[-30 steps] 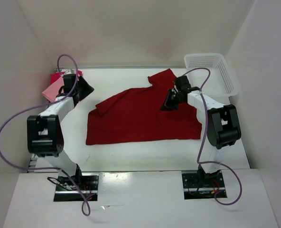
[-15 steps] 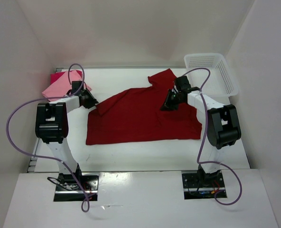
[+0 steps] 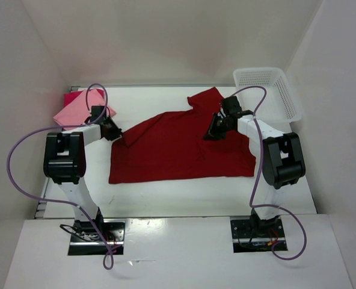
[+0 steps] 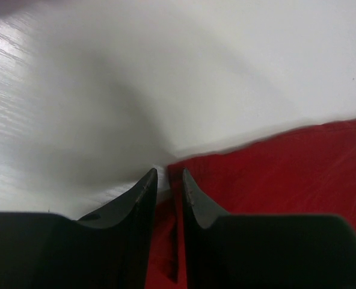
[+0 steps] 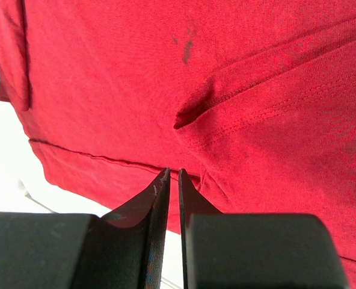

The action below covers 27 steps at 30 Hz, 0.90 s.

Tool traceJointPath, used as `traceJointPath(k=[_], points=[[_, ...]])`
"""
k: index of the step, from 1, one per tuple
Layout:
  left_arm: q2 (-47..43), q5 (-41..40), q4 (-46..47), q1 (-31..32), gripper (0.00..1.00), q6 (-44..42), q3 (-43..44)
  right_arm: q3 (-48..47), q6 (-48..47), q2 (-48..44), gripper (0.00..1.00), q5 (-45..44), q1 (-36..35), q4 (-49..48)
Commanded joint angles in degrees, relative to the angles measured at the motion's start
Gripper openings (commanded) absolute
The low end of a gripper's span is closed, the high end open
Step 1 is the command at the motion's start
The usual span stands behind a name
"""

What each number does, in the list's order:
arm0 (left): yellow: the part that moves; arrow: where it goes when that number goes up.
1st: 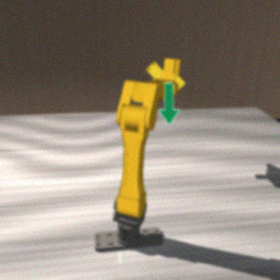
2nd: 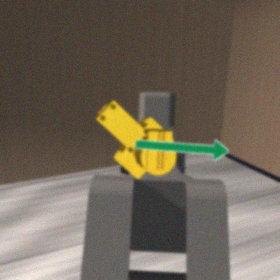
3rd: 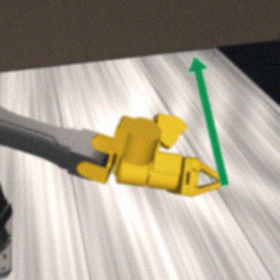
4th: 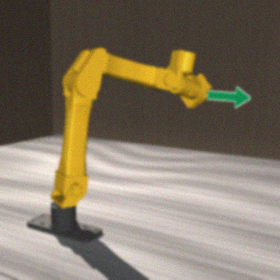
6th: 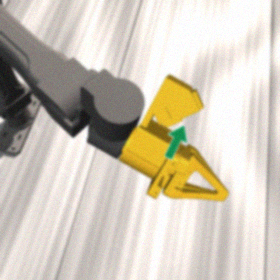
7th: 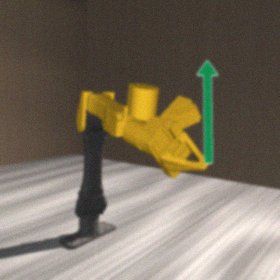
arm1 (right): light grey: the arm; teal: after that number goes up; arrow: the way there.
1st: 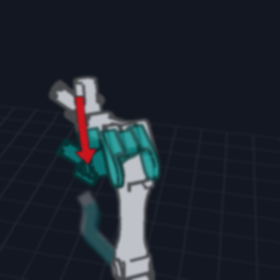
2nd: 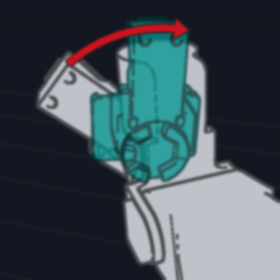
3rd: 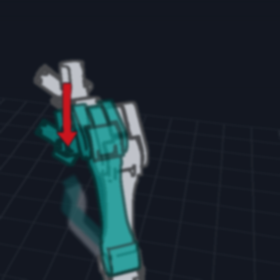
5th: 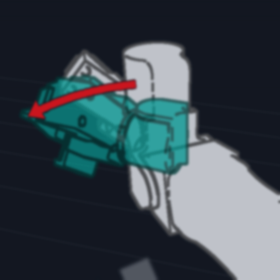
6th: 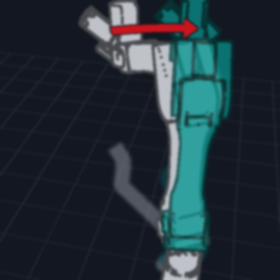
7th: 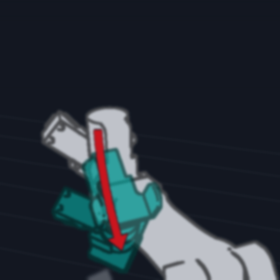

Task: Fold and stack the t-shirts
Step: Grap the side of the flattened tshirt furthest away from the robot with both arms

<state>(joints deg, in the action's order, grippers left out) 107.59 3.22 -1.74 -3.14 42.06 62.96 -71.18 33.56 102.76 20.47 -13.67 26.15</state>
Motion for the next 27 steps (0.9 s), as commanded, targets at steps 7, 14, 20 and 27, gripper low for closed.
traceJointPath(k=[7, 14, 20, 27], points=[[2.1, 0.3, 0.6, 1.3, 0.26, -1.1, 1.3, -1.4, 0.6, -0.2, 0.15, 1.1, 0.2, -2.7], [3.4, -0.6, 1.5, 1.3, 0.08, -0.6, 3.3, -6.4, 0.6, 2.2, 0.24, 1.2, 0.2, -1.5], [1.1, -2.7, 0.9, 1.3, 0.0, -1.6, 5.2, -16.3, 0.6, 7.6, 0.36, -1.5, 0.2, -0.5], [-4.8, -1.3, 1.6, 1.3, 0.0, -2.2, 5.3, -29.4, 0.0, 17.4, 0.21, -7.4, 0.2, -2.2]])
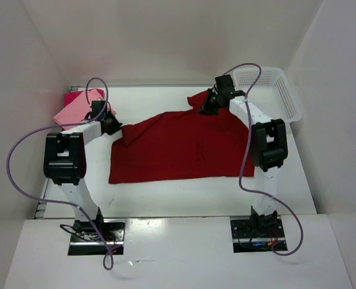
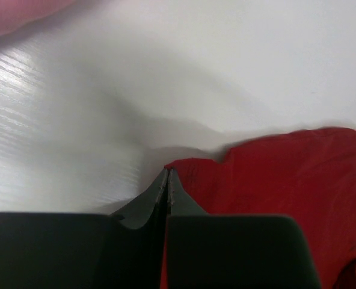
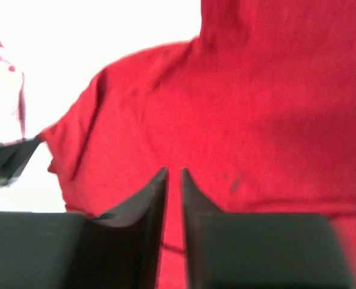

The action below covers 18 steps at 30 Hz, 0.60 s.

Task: Fold and stack the t-shirts
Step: Grap the side of the flattened tshirt furthest away from the robot with both arms

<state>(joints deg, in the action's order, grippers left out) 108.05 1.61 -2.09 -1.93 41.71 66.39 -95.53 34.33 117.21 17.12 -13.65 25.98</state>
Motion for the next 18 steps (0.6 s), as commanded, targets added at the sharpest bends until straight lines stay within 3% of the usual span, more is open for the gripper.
traceJointPath(k=[1, 3, 7, 8, 9, 12, 14, 17, 18], points=[[-5.9, 0.8, 1.9, 0.1, 0.0, -1.2, 1.2, -8.1, -0.8, 5.0, 0.15, -4.7, 0.8, -2.5], [-7.7, 1.5, 2.4, 0.1, 0.0, -1.2, 1.2, -13.2, -1.4, 7.5, 0.05, -7.9, 1.3, -2.5], [-9.6, 2.8, 2.4, 0.1, 0.0, -1.2, 1.2, -22.3, -2.0, 15.9, 0.03, -15.0, 1.9, -2.1], [-9.6, 2.8, 2.4, 0.1, 0.0, -0.6, 1.2, -24.6, -2.0, 17.6, 0.06, -16.4, 1.9, -0.7], [-9.6, 3.5, 2.4, 0.1, 0.0, -0.6, 1.2, -29.8, -2.5, 19.4, 0.16, -18.5, 1.9, 0.4], [-10.1, 4.6, 1.9, 0.1, 0.0, -0.1, 1.2, -41.9, -3.1, 27.4, 0.34, -21.3, 1.9, 4.4], [-10.1, 5.2, 1.9, 0.1, 0.0, 0.5, 0.6, -50.1, -3.7, 34.9, 0.4, -23.3, 1.9, 7.4], [-10.7, 5.7, 1.9, 0.1, 0.0, 0.5, 0.0, -75.2, -5.1, 46.4, 0.48, -26.3, 1.9, 15.6], [-10.7, 5.7, 1.4, 0.1, 0.0, 0.5, 0.0, -74.7, -5.1, 46.4, 0.49, -26.8, 1.9, 14.9]])
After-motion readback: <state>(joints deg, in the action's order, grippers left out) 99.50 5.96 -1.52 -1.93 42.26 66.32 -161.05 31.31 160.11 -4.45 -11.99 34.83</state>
